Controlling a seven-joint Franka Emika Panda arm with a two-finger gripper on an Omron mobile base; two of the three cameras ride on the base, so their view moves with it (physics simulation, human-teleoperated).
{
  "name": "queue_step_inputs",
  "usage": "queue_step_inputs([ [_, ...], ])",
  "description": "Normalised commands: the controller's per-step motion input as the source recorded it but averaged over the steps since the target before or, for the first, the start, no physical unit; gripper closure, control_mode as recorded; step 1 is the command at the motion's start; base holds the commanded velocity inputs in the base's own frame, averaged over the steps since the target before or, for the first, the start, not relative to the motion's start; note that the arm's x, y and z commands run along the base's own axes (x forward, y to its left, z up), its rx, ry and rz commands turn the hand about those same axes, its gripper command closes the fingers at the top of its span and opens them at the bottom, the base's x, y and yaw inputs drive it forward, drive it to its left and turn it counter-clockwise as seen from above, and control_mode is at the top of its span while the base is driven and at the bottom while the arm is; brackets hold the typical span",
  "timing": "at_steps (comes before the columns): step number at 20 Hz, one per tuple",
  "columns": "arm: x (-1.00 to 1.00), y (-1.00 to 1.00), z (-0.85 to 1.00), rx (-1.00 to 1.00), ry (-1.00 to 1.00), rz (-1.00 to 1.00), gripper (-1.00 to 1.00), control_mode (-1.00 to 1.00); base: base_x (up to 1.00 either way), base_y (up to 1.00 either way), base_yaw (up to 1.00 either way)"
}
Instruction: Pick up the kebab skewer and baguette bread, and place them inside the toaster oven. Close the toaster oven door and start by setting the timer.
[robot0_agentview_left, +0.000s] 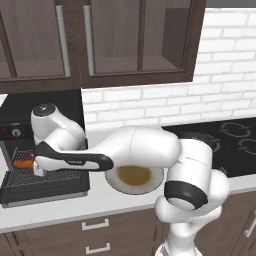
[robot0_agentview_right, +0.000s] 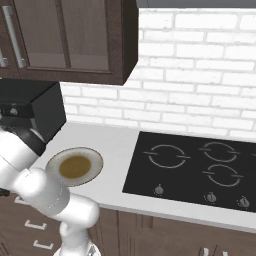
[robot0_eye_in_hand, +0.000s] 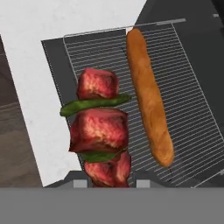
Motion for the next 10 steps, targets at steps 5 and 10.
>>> queue_step_inputs([
  [5, 0.21, 0.0, -0.01, -0.05, 0.03, 0.17, 1.0, -1.0, 0.0, 0.0, 0.0],
  [10, 0.3, 0.0, -0.1, -0.02, 0.0, 0.06, 1.0, -1.0, 0.0, 0.0, 0.0],
])
